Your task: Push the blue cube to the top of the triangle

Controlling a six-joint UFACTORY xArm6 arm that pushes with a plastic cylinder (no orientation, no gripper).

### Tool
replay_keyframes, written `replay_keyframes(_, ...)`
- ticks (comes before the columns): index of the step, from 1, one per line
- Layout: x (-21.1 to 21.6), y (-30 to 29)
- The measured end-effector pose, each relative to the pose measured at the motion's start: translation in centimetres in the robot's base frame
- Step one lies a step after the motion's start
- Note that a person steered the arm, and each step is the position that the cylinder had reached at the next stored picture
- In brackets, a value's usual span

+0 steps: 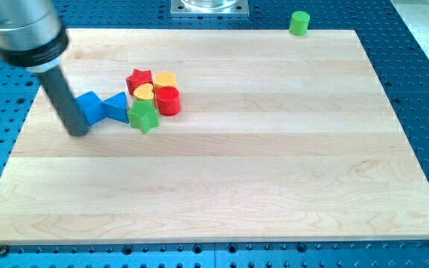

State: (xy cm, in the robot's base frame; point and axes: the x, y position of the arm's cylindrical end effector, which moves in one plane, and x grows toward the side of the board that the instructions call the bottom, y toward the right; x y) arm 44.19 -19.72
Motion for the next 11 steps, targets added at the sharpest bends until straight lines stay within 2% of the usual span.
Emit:
replay_keyframes(2, -2.0, -0.3)
replay_keyframes(3, -2.4, -4.6)
replay_keyframes(4, -4.7, -1.2)
replay_keyframes(6, -7.3, -2.2)
replay_keyframes(8, -7.3, -2.2)
replay_keyframes(10, -7.3, 0.4)
replay_keyframes(11, -8.4, -0.9)
